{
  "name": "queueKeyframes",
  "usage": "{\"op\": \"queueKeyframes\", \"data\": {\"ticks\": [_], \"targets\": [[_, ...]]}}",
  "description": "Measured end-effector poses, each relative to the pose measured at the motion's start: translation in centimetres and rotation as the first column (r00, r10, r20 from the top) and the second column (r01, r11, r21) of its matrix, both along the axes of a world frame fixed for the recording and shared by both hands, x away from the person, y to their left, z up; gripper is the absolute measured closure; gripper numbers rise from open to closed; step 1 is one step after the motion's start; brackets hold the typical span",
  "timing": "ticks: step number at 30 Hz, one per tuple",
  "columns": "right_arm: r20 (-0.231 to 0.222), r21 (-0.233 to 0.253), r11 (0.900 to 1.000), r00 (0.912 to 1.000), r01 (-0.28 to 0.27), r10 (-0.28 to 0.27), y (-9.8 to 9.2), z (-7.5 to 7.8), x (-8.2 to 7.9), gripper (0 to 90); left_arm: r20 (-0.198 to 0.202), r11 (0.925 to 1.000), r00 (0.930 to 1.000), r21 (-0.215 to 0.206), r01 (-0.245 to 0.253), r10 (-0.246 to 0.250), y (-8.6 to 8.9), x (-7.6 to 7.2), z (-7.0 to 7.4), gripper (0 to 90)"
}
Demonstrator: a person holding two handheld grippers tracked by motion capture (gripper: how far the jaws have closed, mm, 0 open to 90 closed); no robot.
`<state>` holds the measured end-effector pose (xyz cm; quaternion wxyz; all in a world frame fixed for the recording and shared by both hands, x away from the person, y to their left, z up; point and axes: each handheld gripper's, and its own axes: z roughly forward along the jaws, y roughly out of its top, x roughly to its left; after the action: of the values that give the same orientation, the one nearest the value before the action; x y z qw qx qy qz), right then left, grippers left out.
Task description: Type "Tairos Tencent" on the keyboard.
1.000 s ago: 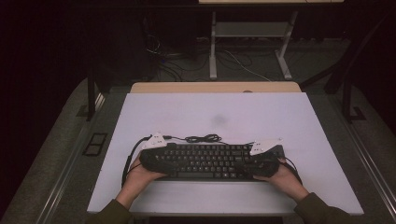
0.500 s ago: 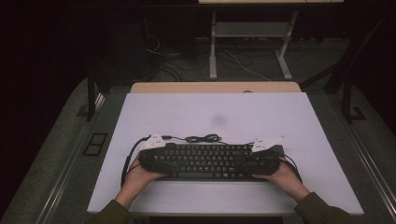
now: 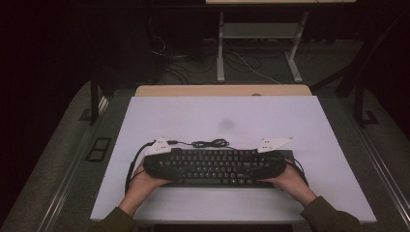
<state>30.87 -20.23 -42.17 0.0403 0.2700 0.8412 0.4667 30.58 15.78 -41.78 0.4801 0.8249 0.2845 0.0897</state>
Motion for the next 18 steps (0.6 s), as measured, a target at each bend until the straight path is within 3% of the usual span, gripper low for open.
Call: {"op": "queueKeyframes", "data": {"ticks": [7, 18], "targets": [[0.0, 0.025, 1.0, 0.9999, 0.017, -0.017, 0.4, 0.2, 0.5, 32.1, 0.003, 1.0, 1.0, 0.001, 0.001, -0.001, 0.0, 0.0, 0.0, 16.5], [0.008, 0.027, 1.0, 1.0, 0.004, -0.004, 1.8, 0.4, 1.0, 30.0, 0.003, 1.0, 1.0, -0.001, 0.001, -0.001, -0.1, -0.1, 0.0, 16.5]]}}
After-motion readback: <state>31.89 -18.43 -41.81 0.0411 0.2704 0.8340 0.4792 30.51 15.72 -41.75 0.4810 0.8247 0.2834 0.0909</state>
